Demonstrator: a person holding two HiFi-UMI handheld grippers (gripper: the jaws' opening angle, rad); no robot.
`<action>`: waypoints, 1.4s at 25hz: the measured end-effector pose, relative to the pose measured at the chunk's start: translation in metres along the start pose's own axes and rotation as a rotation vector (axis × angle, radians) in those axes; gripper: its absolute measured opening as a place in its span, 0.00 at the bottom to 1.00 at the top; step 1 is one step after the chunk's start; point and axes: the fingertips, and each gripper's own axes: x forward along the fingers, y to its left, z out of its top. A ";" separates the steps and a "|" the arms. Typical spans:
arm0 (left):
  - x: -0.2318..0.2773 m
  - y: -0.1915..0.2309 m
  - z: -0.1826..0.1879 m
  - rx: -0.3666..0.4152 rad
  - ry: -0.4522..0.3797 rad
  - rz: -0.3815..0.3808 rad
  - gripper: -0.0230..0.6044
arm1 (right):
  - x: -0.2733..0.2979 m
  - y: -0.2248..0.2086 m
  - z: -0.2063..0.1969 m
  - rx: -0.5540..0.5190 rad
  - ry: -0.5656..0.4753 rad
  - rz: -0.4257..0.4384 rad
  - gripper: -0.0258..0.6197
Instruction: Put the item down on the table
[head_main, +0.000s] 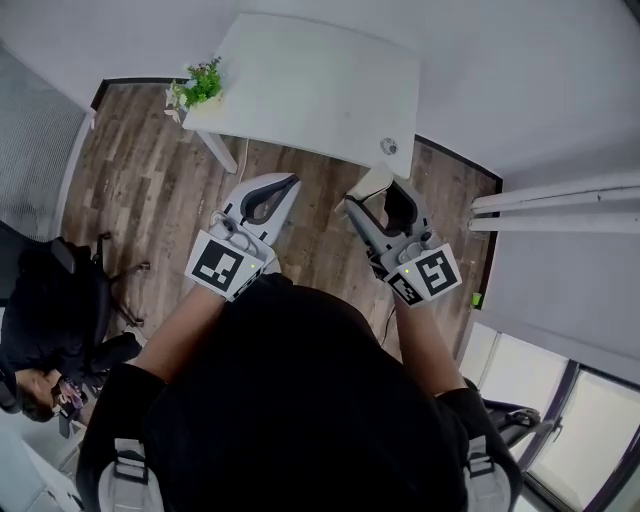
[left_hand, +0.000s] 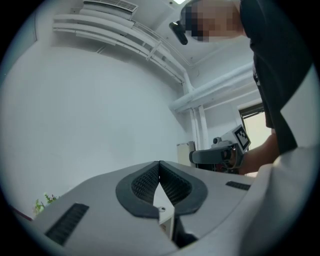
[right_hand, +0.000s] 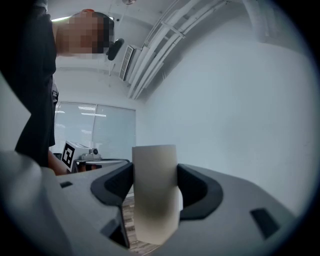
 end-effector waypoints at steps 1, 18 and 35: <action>0.001 0.010 0.000 0.001 -0.001 -0.006 0.03 | 0.010 -0.001 -0.001 -0.002 0.001 -0.006 0.47; 0.030 0.115 -0.021 -0.044 0.014 -0.057 0.03 | 0.103 -0.036 -0.016 0.023 0.025 -0.082 0.47; 0.175 0.180 -0.013 -0.017 0.031 0.007 0.03 | 0.166 -0.184 -0.004 0.044 0.014 -0.012 0.47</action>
